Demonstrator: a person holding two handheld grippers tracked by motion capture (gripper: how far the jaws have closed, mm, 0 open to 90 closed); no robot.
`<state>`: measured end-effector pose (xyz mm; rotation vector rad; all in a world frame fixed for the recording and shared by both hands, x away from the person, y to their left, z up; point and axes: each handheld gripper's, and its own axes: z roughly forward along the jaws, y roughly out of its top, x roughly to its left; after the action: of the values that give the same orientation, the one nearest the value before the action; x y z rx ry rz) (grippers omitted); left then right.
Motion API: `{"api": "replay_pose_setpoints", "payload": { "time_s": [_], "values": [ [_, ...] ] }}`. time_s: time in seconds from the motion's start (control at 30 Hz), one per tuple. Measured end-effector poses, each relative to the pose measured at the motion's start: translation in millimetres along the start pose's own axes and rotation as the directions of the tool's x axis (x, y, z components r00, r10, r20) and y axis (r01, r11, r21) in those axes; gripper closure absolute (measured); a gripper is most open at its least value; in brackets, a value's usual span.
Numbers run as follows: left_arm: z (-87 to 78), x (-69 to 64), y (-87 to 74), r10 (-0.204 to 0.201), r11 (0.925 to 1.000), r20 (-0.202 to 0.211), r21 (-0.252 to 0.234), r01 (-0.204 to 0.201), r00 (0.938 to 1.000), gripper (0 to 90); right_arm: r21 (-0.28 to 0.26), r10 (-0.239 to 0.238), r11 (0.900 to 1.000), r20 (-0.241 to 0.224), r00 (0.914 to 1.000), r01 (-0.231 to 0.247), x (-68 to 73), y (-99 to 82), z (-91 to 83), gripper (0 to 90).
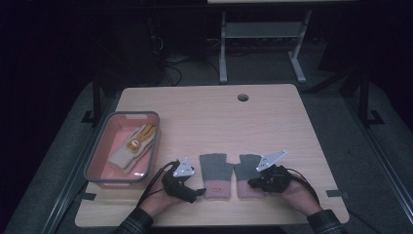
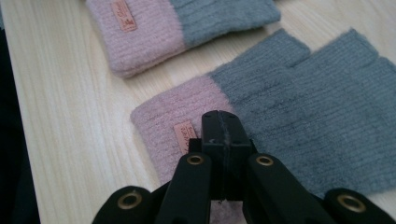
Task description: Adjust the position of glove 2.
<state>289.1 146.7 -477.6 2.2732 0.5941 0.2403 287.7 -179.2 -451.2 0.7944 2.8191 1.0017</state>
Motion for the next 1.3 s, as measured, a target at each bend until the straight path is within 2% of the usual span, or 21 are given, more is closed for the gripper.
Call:
{"api": "replay_pose_setpoints", "payload": {
  "time_s": [0.03,0.2,0.23,0.33,0.37,0.4,0.43,0.57,0.6,0.67,0.7,0.73,0.8,0.87,0.9,0.93,1.0,1.03,1.13,1.17,1.3],
  "values": [
    [0.0,0.0,0.0,0.000,1.0000,0.000,-0.001,0.000,1.0000,11.6,-0.002,0.011,0.9999,-0.010,0.9999,-0.011,1.7,1.1,0.7,90.0],
    [0.0,0.1,-0.1,0.001,1.0000,0.000,0.000,-0.001,1.0000,11.6,-0.006,-0.010,0.9999,-0.028,0.9996,0.010,7.3,7.4,6.9,90.0],
    [0.0,0.1,-0.1,0.001,1.0000,0.000,0.000,-0.001,1.0000,11.6,-0.004,-0.027,0.9996,-0.026,0.9993,0.027,7.9,8.4,8.0,90.0],
    [-0.1,0.1,-0.1,0.001,1.0000,0.000,0.001,-0.001,1.0000,11.6,-0.009,-0.027,0.9996,-0.037,0.9990,0.027,11.3,10.4,9.9,90.0],
    [-0.1,0.1,0.0,0.001,1.0000,0.001,0.001,-0.001,1.0000,11.6,-0.004,-0.050,0.9988,-0.036,0.9981,0.050,12.7,11.7,11.1,90.0],
    [-0.1,0.2,-0.1,0.001,1.0000,0.001,0.001,-0.001,1.0000,11.6,-0.005,-0.039,0.9992,-0.043,0.9983,0.039,14.6,12.5,11.4,90.0],
    [-0.2,0.2,0.0,0.002,1.0000,0.001,0.002,-0.002,1.0000,11.6,-0.004,-0.063,0.9980,-0.036,0.9974,0.063,13.5,12.7,12.0,90.0],
    [-0.1,0.1,0.0,0.001,1.0000,0.001,0.001,-0.001,1.0000,11.6,-0.005,-0.065,0.9979,-0.038,0.9971,0.065,13.8,13.1,12.2,89.6],
    [-0.1,0.1,0.1,0.000,1.0000,0.001,0.001,0.000,1.0000,11.6,-0.020,-0.042,0.9990,-0.048,0.9980,0.041,13.6,12.9,9.6,88.6],
    [-0.1,0.1,0.2,0.000,1.0000,0.001,0.001,0.000,1.0000,11.6,-0.022,-0.053,0.9984,-0.038,0.9979,0.052,11.6,12.1,7.8,88.6],
    [-0.4,0.2,0.9,-0.003,1.0000,0.000,0.008,0.003,1.0000,11.7,-0.028,-0.030,0.9992,-0.039,0.9988,0.029,11.6,11.4,5.9,88.7],
    [-1.6,1.5,3.7,-0.015,0.9994,-0.003,0.032,0.015,0.9999,12.8,-0.032,-0.023,0.9992,-0.023,0.9995,0.022,7.9,8.0,1.2,89.2],
    [-3.8,2.4,6.6,-0.027,0.9986,0.004,0.046,0.027,0.9996,13.1,-0.038,-0.018,0.9991,-0.007,0.9998,0.018,3.1,3.6,-4.1,89.7],
    [-6.1,2.3,8.5,-0.021,0.9987,0.004,0.047,0.021,0.9998,14.5,-0.046,-0.008,0.9989,0.003,1.0000,0.008,1.1,1.0,-6.6,89.7],
    [-7.3,1.9,9.9,-0.026,0.9988,0.006,0.041,0.026,0.9996,21.0,-0.052,0.016,0.9985,0.016,0.9998,-0.015,-3.5,-3.6,-12.0,89.7],
    [-8.8,1.7,11.6,-0.033,0.9991,0.012,0.029,0.032,0.9994,21.0,-0.052,0.016,0.9985,0.016,0.9998,-0.015,-3.5,-3.6,-12.0,89.7],
    [-11.8,2.9,18.1,-0.062,0.9980,0.030,0.018,0.061,0.9977,31.5,-0.053,0.038,0.9980,0.036,0.9987,-0.036,-10.5,-8.8,-16.3,89.7],
    [-11.8,2.9,18.1,-0.062,0.9980,0.030,0.018,0.061,0.9977,33.9,-0.053,0.038,0.9980,0.036,0.9987,-0.036,-10.5,-8.8,-16.3,89.7],
    [-8.9,5.9,26.2,-0.114,0.9934,0.036,0.018,0.114,0.9928,38.3,-0.047,0.041,0.9981,0.039,0.9984,-0.040,-11.7,-13.1,-16.1,89.7],
    [-7.2,6.6,28.7,-0.122,0.9924,0.038,0.019,0.122,0.9918,42.1,-0.040,0.038,0.9985,0.046,0.9982,-0.037,-10.8,-15.6,-15.8,89.7],
    [1.2,5.6,34.1,-0.146,0.9888,0.043,0.036,0.145,0.9883,46.2,-0.030,0.045,0.9986,0.051,0.9977,-0.043,-9.4,-21.0,-17.1,89.7]
  ]
}}
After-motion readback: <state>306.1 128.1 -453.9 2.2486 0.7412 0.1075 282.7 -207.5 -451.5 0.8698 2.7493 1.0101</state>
